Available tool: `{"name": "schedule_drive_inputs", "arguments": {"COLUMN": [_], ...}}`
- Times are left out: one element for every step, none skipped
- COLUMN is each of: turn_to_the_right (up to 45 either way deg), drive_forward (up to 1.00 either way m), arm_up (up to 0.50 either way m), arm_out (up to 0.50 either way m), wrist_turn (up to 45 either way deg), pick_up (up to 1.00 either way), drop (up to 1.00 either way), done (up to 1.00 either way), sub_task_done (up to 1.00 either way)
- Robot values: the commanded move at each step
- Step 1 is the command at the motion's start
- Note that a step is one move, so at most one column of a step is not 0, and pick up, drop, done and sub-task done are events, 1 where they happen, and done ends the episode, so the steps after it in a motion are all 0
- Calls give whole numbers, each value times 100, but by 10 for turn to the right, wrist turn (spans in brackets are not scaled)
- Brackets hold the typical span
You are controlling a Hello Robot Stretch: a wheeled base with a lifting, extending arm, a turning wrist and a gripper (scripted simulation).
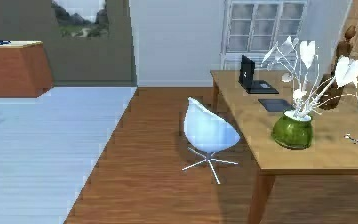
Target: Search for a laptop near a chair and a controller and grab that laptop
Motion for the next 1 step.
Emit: {"name": "schedule_drive_inputs", "arguments": {"turn_to_the_right": [0], "drive_forward": [55], "arm_up": [0], "arm_out": [0], "wrist_turn": [0], "pick_up": [0], "drop": [0], "done": [0], "sub_task_done": [0]}}
